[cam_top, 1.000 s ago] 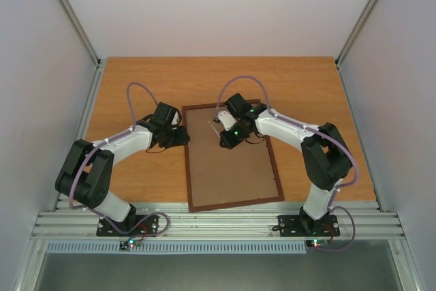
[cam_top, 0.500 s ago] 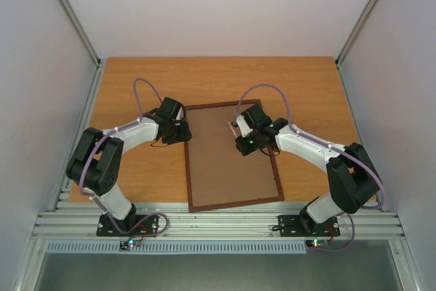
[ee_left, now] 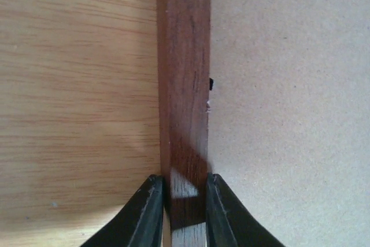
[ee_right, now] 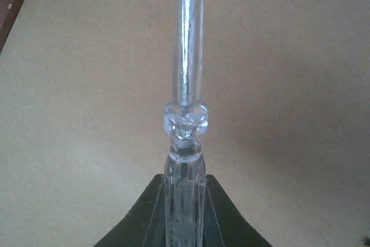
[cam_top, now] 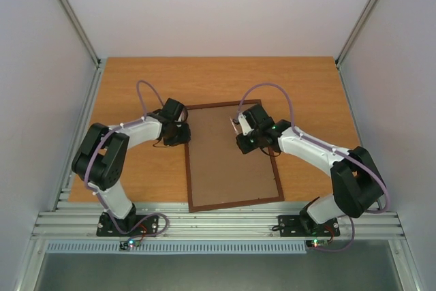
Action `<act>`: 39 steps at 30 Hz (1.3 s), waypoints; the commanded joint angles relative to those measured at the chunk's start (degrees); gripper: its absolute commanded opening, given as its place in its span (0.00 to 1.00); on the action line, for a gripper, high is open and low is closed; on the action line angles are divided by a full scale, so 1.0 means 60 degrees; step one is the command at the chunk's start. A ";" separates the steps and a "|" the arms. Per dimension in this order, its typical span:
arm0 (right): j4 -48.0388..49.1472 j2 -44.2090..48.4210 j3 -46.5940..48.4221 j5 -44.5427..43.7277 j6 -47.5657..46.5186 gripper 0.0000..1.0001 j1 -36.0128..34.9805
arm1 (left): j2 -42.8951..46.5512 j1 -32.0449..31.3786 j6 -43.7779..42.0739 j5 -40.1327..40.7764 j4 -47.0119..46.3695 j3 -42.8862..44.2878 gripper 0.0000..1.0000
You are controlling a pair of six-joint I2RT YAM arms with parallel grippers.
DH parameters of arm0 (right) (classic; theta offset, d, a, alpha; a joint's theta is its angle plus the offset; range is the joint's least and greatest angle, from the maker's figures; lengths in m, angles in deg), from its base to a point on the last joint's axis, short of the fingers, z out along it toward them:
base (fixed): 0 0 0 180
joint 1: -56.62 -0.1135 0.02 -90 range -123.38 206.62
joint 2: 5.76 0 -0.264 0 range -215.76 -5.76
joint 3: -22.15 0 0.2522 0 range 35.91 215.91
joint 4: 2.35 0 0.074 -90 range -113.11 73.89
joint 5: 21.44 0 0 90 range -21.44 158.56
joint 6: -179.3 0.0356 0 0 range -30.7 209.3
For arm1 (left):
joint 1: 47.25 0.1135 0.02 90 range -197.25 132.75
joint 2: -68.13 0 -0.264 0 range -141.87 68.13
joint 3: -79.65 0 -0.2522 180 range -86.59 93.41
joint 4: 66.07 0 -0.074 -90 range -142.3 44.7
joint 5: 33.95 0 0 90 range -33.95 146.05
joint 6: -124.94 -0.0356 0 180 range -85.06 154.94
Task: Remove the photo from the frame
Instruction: Move the photo frame to the center of the board.
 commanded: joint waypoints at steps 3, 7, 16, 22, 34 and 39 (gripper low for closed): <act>0.0166 0.0361 -0.0096 -0.0149 0.0105 0.01 0.0041 | 0.0108 -0.0021 0.0746 0.0449 -0.0132 -0.0223 0.09; 0.0205 0.0523 -0.0151 -0.0158 0.0122 0.01 0.0041 | 0.0700 0.0100 0.1587 0.0846 -0.0361 -0.0850 0.01; 0.0157 0.0795 -0.0184 0.0241 0.0171 0.01 0.0058 | 0.3195 0.0186 0.4783 0.2021 -0.0980 -0.3040 0.01; 0.0145 0.1024 -0.0218 0.0466 0.0189 0.01 0.0057 | 0.4439 -0.0355 0.6791 0.2553 -0.0667 -0.3874 0.00; 0.0133 0.1038 -0.0218 0.0639 0.0138 0.01 0.0062 | 0.4684 -0.2996 0.9571 0.3428 -0.1237 -0.4549 0.15; 0.0134 0.1108 -0.0239 0.0739 0.0051 0.01 0.0056 | 0.5120 -0.3535 0.8595 0.3876 0.0760 -0.3627 0.29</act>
